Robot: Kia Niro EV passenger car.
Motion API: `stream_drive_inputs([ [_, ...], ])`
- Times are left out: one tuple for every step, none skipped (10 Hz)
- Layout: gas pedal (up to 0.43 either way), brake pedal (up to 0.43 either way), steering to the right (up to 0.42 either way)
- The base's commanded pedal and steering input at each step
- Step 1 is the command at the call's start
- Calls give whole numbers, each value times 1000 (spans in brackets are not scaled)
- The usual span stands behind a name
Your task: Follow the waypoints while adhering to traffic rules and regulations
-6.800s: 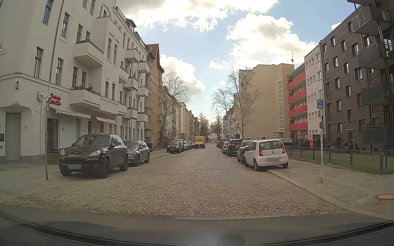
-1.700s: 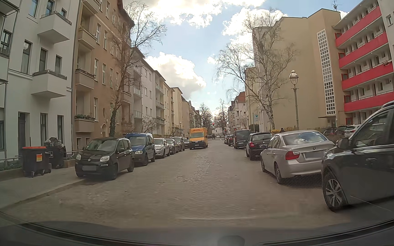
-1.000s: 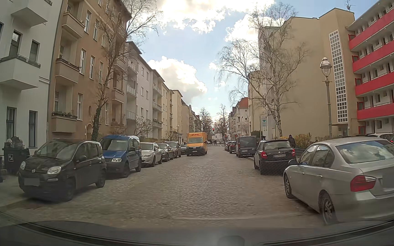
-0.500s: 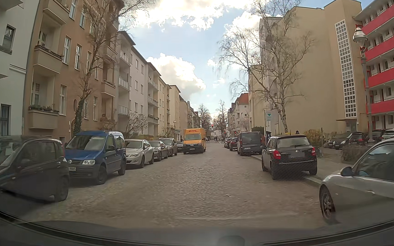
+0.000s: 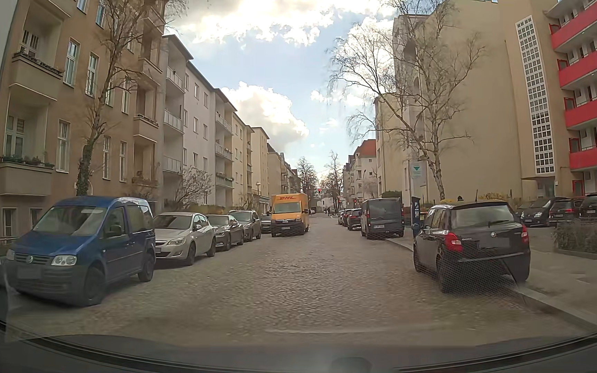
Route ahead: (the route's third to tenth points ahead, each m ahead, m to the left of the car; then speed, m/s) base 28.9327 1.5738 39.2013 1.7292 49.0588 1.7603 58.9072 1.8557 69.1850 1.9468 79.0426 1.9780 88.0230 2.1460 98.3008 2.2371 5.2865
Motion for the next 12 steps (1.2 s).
stream_drive_inputs([
  [28,30,20],
  [28,30,16],
  [28,30,15],
  [28,30,16],
  [28,30,16],
  [28,30,15],
  [28,30,14],
  [28,30,13],
  [28,30,12],
  [39,30,13],
  [39,30,14],
  [39,30,13],
])
